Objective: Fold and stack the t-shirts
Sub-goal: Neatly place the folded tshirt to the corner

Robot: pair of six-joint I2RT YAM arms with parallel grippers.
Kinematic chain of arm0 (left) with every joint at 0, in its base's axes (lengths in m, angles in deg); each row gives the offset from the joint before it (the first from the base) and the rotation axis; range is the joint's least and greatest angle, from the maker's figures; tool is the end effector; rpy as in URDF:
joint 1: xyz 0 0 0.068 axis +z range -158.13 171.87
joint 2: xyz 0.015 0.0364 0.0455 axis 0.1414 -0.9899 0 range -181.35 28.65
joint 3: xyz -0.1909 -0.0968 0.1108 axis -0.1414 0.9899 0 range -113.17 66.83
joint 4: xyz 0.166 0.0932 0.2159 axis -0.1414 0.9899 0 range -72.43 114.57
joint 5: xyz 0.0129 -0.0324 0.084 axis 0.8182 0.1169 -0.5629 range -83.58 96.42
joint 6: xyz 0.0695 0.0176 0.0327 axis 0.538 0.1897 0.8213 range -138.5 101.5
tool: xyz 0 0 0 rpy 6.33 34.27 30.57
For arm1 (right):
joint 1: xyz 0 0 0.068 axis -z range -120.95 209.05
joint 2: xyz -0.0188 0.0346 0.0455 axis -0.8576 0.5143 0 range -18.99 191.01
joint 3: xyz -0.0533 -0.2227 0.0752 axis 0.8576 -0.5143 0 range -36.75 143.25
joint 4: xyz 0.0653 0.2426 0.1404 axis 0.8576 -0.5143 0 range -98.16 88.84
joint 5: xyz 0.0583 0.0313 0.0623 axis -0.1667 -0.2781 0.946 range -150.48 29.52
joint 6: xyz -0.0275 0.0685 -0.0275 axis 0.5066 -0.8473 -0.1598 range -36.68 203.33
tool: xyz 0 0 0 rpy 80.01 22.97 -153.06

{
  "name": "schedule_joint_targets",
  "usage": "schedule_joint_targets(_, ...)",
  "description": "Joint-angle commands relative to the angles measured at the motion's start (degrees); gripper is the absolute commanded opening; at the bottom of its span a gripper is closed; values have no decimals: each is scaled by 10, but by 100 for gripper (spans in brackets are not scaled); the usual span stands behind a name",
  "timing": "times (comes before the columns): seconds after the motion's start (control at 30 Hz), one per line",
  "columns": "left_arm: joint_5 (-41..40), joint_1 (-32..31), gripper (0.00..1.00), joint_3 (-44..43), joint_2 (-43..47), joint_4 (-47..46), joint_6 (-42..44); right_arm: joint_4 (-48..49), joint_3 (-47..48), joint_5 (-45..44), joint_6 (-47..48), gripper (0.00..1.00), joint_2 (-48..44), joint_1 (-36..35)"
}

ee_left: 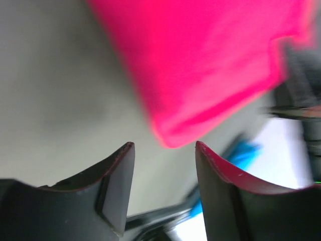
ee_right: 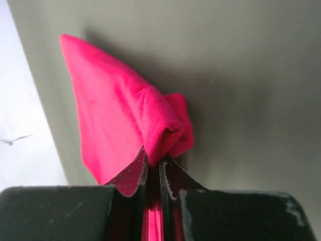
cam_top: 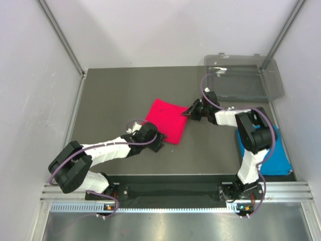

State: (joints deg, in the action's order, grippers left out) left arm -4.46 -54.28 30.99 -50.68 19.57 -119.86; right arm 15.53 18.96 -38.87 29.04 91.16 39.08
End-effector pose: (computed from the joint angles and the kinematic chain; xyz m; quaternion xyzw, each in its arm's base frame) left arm 0.2275 -0.2184 0.0960 -0.4587 0.7999 -0.3373 0.1897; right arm 0.3819 0.1652 0.0595 0.1813 0.8670 0.3952 0.2433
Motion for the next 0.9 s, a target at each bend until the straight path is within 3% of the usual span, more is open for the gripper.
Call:
schedule_joint_targets(0.0, 102, 4, 57, -28, -12, 87, 154, -106, 2, -80, 71, 0, -106, 3)
schedule_joint_targets(0.07, 150, 4, 57, -35, -14, 104, 191, -165, -2, -124, 94, 0, -154, 4)
schedule_joint_targets(0.43, 233, 4, 54, -20, 66, 91, 359, -381, -60, -338, 135, 0, -410, 25)
schedule_joint_targets(0.7, 333, 9, 47, -126, 30, 187, 581, -524, -4, -372, 165, 0, -476, 104)
schedule_joint_targets(0.87, 405, 29, 46, -122, 37, 199, 634, -595, 35, -398, 168, 0, -495, 149)
